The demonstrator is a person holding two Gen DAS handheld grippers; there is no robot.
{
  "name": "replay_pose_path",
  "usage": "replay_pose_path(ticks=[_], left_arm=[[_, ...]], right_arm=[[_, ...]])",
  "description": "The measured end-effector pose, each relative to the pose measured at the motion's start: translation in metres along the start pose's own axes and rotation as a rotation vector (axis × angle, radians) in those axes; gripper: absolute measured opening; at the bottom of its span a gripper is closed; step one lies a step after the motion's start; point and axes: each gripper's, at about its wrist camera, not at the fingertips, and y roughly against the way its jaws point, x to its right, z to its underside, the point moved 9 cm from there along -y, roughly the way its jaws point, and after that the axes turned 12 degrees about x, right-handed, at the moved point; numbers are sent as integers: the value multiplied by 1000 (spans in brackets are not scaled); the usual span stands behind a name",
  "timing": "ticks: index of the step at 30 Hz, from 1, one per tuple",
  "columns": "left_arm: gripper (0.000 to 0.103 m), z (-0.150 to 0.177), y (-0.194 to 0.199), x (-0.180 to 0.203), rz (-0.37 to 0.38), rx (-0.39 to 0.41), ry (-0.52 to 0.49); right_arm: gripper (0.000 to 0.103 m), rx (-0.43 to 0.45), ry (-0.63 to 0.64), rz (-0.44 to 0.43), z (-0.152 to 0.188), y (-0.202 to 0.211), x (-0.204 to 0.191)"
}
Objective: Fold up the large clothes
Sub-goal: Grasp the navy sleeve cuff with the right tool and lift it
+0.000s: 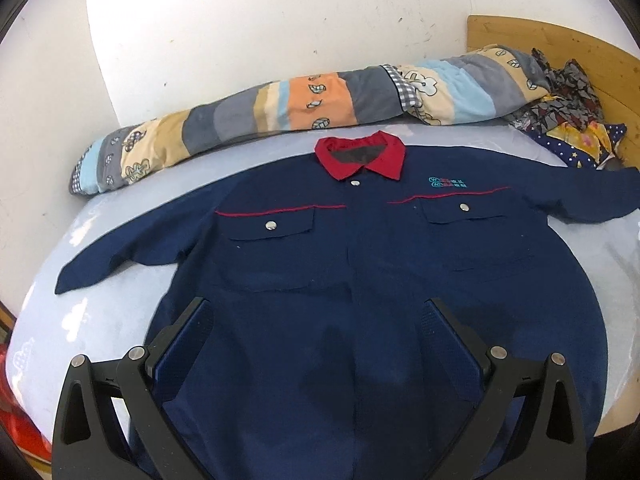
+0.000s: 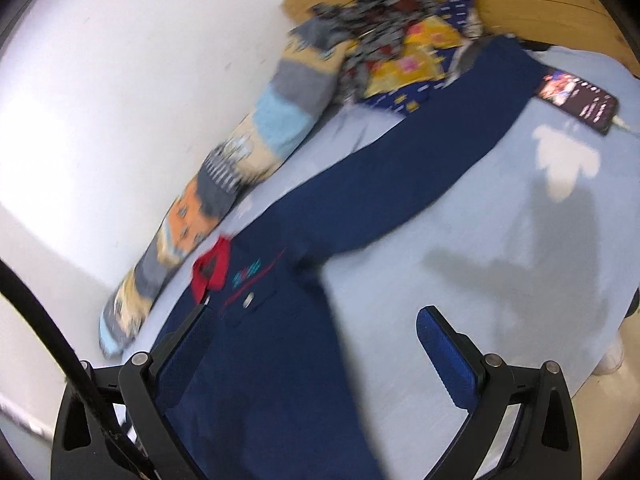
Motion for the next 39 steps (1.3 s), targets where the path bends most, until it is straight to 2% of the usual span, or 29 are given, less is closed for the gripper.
replay_pose_path(ticks=[5, 7, 12, 17, 19, 23, 29, 32, 36, 37, 39], left_arm=[[103, 2, -7, -1, 8, -23, 25], [103, 5, -12, 3, 23, -48, 38], [103, 6, -16, 14, 41, -50, 25], [103, 7, -23, 16, 45, -58, 18], [103, 11, -28, 16, 40, -75, 21], [103, 15, -38, 16, 46, -98, 37], [103, 12, -44, 24, 66, -89, 32], [103, 11, -47, 31, 78, -90, 22], [103, 10, -49, 38, 89, -85, 16], [103, 9, -50, 39, 91, -84, 15], [103, 9, -51, 42, 95, -82, 9]], right_arm=[[102, 19, -93, 113, -58, -22, 76], [102, 63, -168, 119, -78, -28, 102], [100, 124, -210, 119, -120, -44, 143], [85, 143, -205, 157, -150, -64, 175], [83, 145, -199, 165, -157, -71, 185], [70, 131, -191, 164, -162, -88, 192], [63, 138, -188, 250, -163, -106, 214], [60, 147, -223, 244, -163, -116, 226], [48, 194, -225, 229, -174, -126, 232], [40, 197, -230, 225, -178, -132, 235], [16, 194, -242, 209, -183, -141, 238]])
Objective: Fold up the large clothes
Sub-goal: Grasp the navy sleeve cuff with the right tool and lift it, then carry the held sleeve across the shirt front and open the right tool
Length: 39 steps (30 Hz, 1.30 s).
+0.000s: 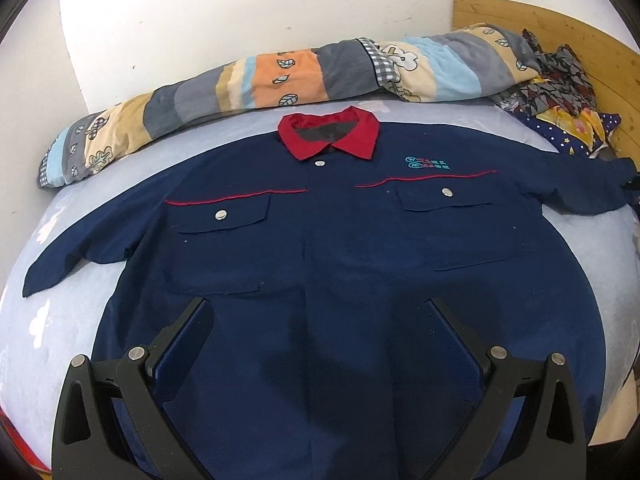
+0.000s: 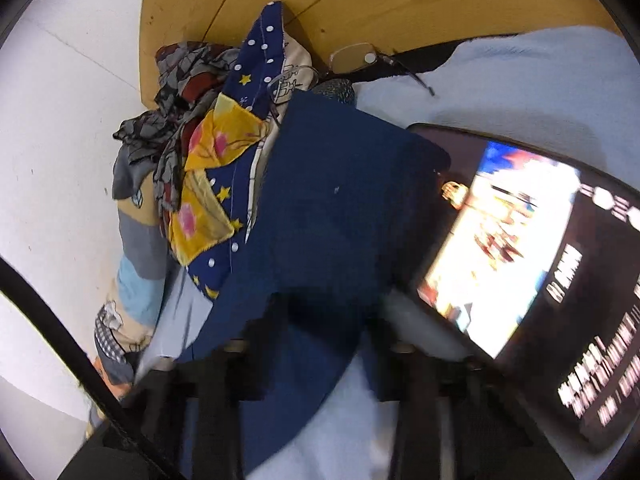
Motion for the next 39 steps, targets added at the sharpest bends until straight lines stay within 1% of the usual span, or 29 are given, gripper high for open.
replay_pose_path(ticks=[1, 2, 3, 5, 8, 10, 12, 17, 21, 25, 28, 31, 34, 35, 39], left_arm=[[103, 0, 0, 0, -1, 1, -3], [103, 0, -1, 0, -5, 1, -5], [103, 1, -2, 0, -5, 0, -5], [103, 2, -3, -1, -4, -6, 1], [103, 1, -1, -4, 2, -7, 22], [103, -1, 2, -7, -6, 5, 22], [103, -4, 7, -11, -15, 22, 25], [103, -5, 13, -25, -40, 35, 40], [103, -7, 18, -40, -59, 43, 66], [103, -9, 25, -57, -73, 51, 106], [103, -11, 30, -68, -84, 59, 128], [103, -11, 37, -81, -95, 68, 143], [103, -8, 45, -92, -99, 72, 158], [103, -7, 47, -96, -101, 74, 161], [103, -6, 57, -109, -106, 83, 183]], right_arm=[[6, -9, 9, -3, 0, -4, -1], [6, -13, 29, 7, 0, -6, -2], [5, 12, 41, 13, -3, -2, -5], [5, 53, 51, -25, -6, 11, -20], [5, 93, 153, -53, -12, 30, -54], [5, 124, 185, -105, -20, 46, -84], [5, 129, 204, -140, -28, 57, -111], [5, 167, 278, -234, -40, 87, -198], [5, 178, 319, -321, -39, 113, -270], [5, 173, 368, -414, -22, 140, -350], [5, 161, 412, -489, 3, 163, -413], [5, 136, 459, -542, 40, 179, -457], [5, 90, 502, -592, 92, 188, -497], [5, 68, 518, -606, 116, 188, -510], [5, -13, 566, -646, 201, 185, -541]])
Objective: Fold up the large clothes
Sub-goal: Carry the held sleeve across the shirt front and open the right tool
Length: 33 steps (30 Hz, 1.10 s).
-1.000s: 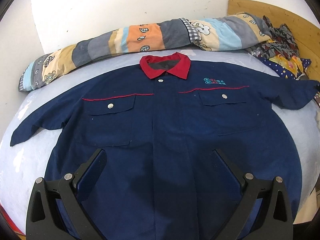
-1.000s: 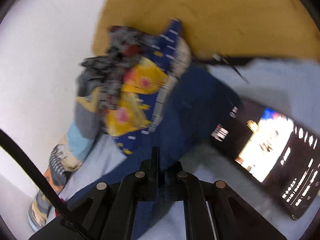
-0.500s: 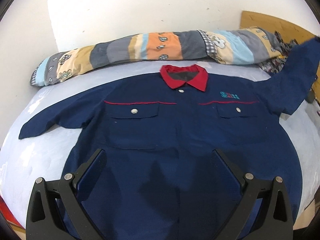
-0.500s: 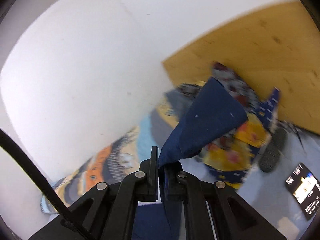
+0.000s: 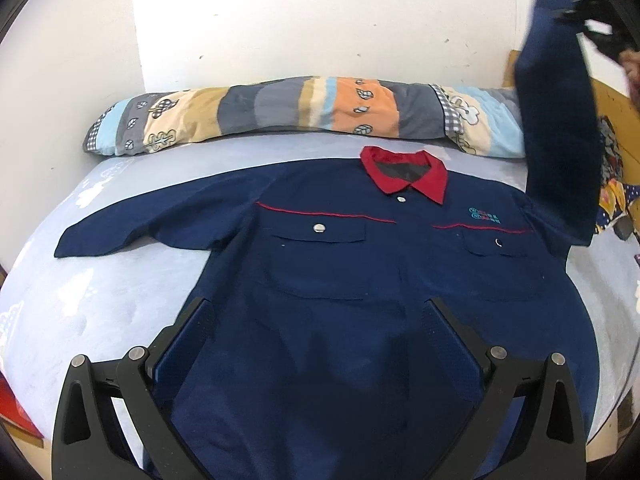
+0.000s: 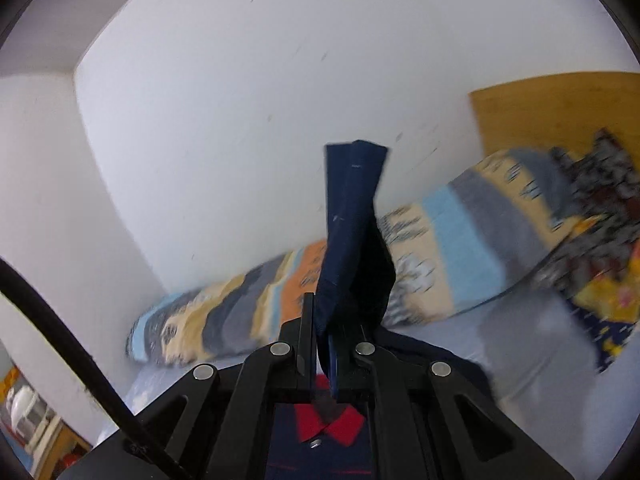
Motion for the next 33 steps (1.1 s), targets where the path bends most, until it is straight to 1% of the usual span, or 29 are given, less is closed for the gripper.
replay_pose_path(ticks=[2, 3, 5, 7, 9, 11, 13, 17, 20, 22, 27, 28, 29, 30, 31, 32, 33], left_arm=[[103, -3, 4, -7, -3, 6, 18], [103, -4, 6, -10, -5, 11, 25], [103, -6, 9, -16, -7, 15, 38], [103, -7, 11, -22, -13, 19, 52], [103, -7, 12, -26, -19, 16, 58], [103, -6, 12, -31, -24, 14, 62], [103, -5, 12, -33, -28, 8, 60], [103, -3, 11, -36, -30, 1, 60], [103, -3, 10, -34, -29, 1, 54], [103, -4, 11, -32, -25, 2, 52], [103, -3, 11, -27, -22, 7, 34], [103, -3, 11, -26, -21, 6, 34], [103, -2, 12, -27, -22, 6, 37], [103, -2, 12, -27, -24, 7, 39], [103, -2, 13, -29, -26, 6, 43], [103, -3, 13, -30, -26, 5, 49], [103, -3, 14, -31, -25, 6, 60]], right_arm=[[5, -57, 20, -22, 41, -22, -29], [5, -80, 23, -30, 57, -30, -36], [5, -157, 30, -55, 110, -49, -60], [5, -215, 33, -76, 153, -63, -79], [5, -279, 60, -88, 204, -76, -99], [5, -347, 87, -99, 256, -89, -104], [5, -404, 98, -99, 301, -96, -111], [5, -489, 137, -86, 369, -101, -112], [5, -539, 145, -64, 406, -100, -108], [6, -552, 134, -60, 419, -97, -104], [10, -574, 143, -50, 429, -93, -101], [17, -594, 149, -49, 429, -92, -102], [32, -625, 151, -63, 430, -90, -105], [42, -648, 148, -86, 430, -87, -108], [62, -671, 143, -111, 428, -82, -113], [71, -687, 141, -138, 425, -75, -117], [70, -691, 153, -163, 420, -65, -119]])
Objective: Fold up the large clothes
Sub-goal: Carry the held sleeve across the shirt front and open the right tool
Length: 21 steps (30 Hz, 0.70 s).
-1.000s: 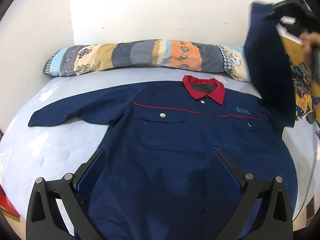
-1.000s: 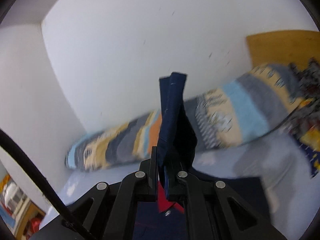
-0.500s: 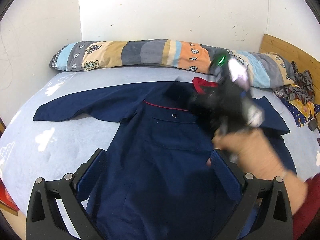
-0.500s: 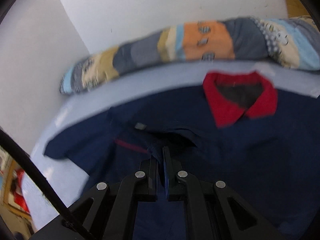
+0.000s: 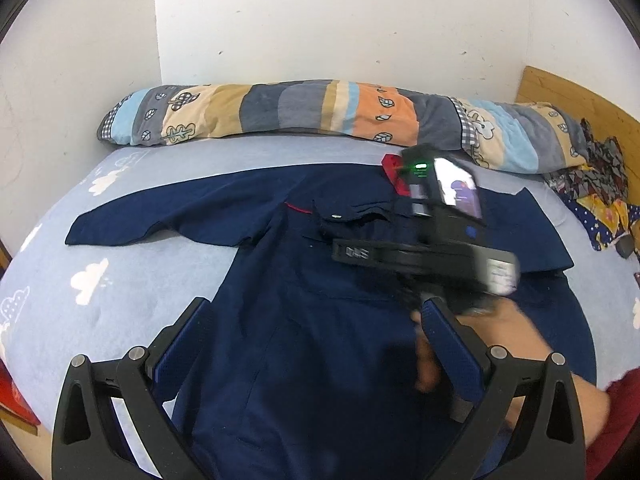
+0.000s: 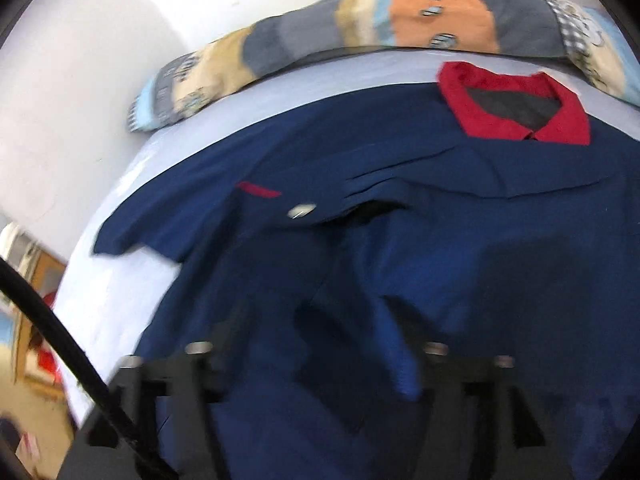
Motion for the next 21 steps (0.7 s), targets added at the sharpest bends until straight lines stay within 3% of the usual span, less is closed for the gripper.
replay_pose_path(ticks=[4, 6, 7, 11, 13, 15, 16, 18, 20, 21], left_arm=[[103, -1, 0, -1, 9, -4, 27], [103, -1, 1, 0, 11, -2, 24], [103, -1, 1, 1, 9, 0, 20], [103, -1, -1, 0, 3, -2, 15], [103, 0, -2, -2, -1, -7, 15], [103, 1, -5, -5, -9, -12, 21], [103, 1, -5, -6, -9, -13, 24], [103, 1, -7, -7, -12, -16, 31], [103, 1, -8, -9, -24, -14, 29], [103, 1, -8, -11, -30, -13, 29]], right_arm=[[70, 117, -8, -42, -15, 61, 11], [71, 195, -51, 6, -31, 95, 45], [71, 220, -69, 41, -38, 107, 64], [72, 269, -152, 313, -46, 157, 177], [73, 234, -220, 456, -31, 171, 236], [73, 159, -303, 500, -8, 168, 274], [73, 80, -364, 485, 12, 157, 291], [73, 68, -342, 479, 19, 150, 293], [74, 22, -254, 566, 12, 149, 280], [74, 45, -240, 567, 5, 151, 269]])
